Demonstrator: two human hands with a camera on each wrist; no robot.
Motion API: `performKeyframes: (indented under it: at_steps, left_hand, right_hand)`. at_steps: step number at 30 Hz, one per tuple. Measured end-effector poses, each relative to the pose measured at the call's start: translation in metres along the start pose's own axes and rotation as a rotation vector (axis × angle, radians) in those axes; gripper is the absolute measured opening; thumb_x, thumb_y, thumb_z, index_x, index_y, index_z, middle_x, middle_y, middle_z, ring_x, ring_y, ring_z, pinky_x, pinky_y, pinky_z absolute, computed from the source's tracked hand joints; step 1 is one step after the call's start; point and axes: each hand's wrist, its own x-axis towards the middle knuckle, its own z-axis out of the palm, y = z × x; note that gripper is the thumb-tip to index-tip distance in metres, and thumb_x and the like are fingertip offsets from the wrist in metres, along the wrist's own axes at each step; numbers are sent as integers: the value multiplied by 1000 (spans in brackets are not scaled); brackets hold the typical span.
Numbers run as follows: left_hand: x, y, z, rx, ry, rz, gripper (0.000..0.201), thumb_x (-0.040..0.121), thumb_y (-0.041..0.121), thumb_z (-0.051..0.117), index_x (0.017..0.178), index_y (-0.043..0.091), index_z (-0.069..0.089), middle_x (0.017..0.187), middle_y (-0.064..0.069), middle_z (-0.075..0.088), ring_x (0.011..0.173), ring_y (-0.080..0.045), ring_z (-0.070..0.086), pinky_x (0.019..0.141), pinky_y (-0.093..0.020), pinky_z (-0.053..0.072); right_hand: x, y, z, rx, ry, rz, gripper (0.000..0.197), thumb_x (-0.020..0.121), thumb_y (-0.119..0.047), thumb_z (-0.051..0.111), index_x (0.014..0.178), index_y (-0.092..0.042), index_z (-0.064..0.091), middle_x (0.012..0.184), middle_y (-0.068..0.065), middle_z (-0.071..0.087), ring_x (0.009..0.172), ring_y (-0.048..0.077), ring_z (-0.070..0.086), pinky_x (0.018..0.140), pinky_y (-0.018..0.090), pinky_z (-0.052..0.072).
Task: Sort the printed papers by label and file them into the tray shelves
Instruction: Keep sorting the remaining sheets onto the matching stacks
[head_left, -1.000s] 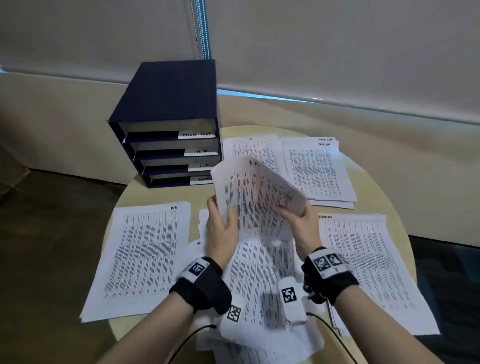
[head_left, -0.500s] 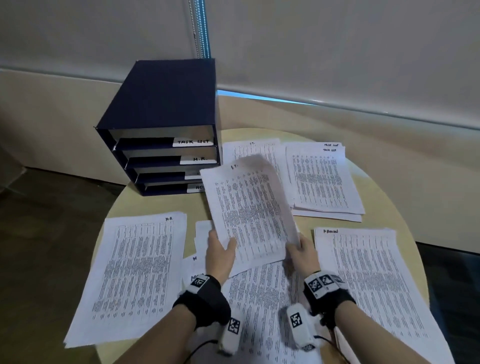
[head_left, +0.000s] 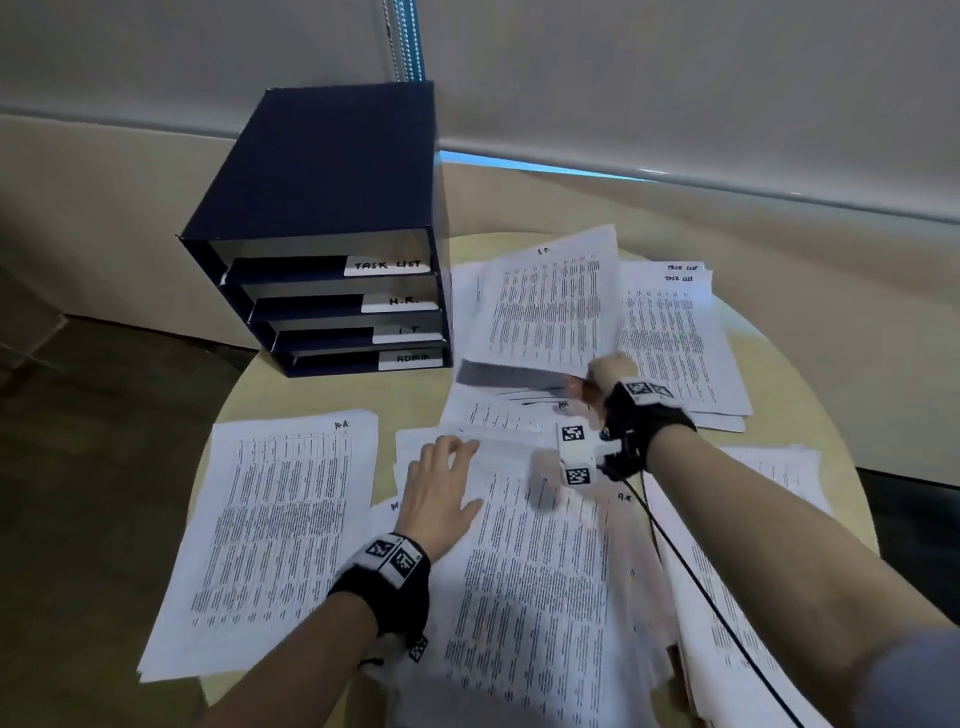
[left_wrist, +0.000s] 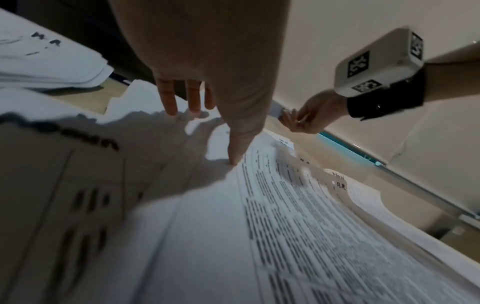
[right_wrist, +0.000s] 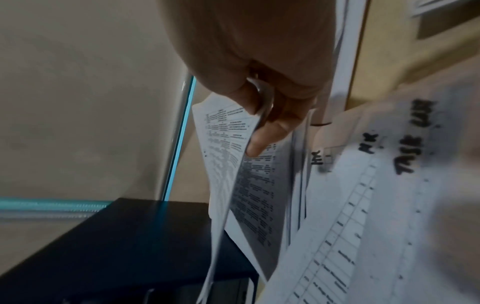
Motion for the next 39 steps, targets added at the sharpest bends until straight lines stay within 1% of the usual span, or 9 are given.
performKeyframes:
  at_steps: [4, 8, 10, 15, 21, 24, 27, 34, 39]
  left_hand:
    - [17, 4, -7, 149, -70, 191, 62, 87, 31, 60, 142, 26, 32, 140, -6, 31, 125, -24, 34, 101, -38, 33]
    - [24, 6, -8, 168, -94, 233, 44, 86, 29, 62, 127, 24, 47, 130, -4, 38, 118, -23, 39, 97, -37, 35]
    - [24, 6, -8, 145, -70, 231, 33, 88, 28, 61, 118, 22, 50, 119, -1, 42, 108, -20, 41, 92, -34, 36]
    - [13, 4, -6, 50, 38, 317, 6, 92, 22, 60, 88, 20, 56, 88, 6, 52, 82, -16, 44, 77, -28, 30]
    - [6, 1, -14, -18, -16, 339, 10, 95, 32, 51, 92, 23, 55, 97, 10, 48, 92, -11, 39, 85, -30, 34]
    - [15, 7, -19, -42, -24, 299, 23, 100, 29, 37, 117, 25, 53, 119, 9, 47, 111, -11, 38, 97, -32, 33]
    - [24, 12, -24, 65, -54, 320, 32, 99, 18, 38, 129, 25, 46, 124, 6, 47, 114, -16, 39, 99, -36, 34]
    - [35, 20, -31, 95, -87, 327, 16, 92, 26, 54, 107, 20, 59, 107, 2, 56, 103, -19, 46, 90, -28, 23]
    - [14, 18, -30, 28, -25, 423, 10, 94, 26, 57, 88, 19, 60, 89, 6, 55, 86, -13, 41, 81, -23, 23]
  right_hand:
    - [3, -8, 11, 21, -73, 49, 56, 89, 5, 48, 140, -7, 29, 134, 24, 44, 99, 36, 64, 76, 35, 58]
    - [-1, 2, -13, -95, -43, -22, 85, 84, 2, 58, 148, -25, 9, 150, 20, 25, 111, 33, 58, 99, 49, 44]
    - [-24, 10, -32, -264, -4, -135, 74, 86, -2, 58, 146, -24, 21, 150, 14, 28, 121, 31, 49, 99, 52, 44]
    - [-93, 55, -76, -748, -213, -264, 20, 85, -16, 64, 104, -16, 61, 107, -1, 63, 97, 15, 60, 89, 31, 50]
    - [-132, 108, -83, -881, -113, -335, 3, 85, -17, 64, 86, -20, 63, 91, -1, 63, 84, 14, 59, 77, 22, 48]
    - [-139, 119, -76, -884, -65, -399, 7, 89, -16, 59, 85, -15, 64, 86, -2, 64, 77, 9, 58, 65, 12, 40]
    - [-144, 124, -72, -965, -86, -464, 9, 91, -18, 56, 88, -16, 64, 86, -5, 64, 78, 8, 58, 73, 19, 48]
    - [-144, 133, -75, -1028, -73, -554, 7, 89, -21, 59, 88, -19, 65, 89, -7, 59, 84, 10, 55, 86, 32, 48]
    - [-145, 138, -78, -1001, 71, -675, 2, 79, -15, 69, 80, -15, 67, 123, 4, 49, 115, 22, 41, 99, 36, 39]
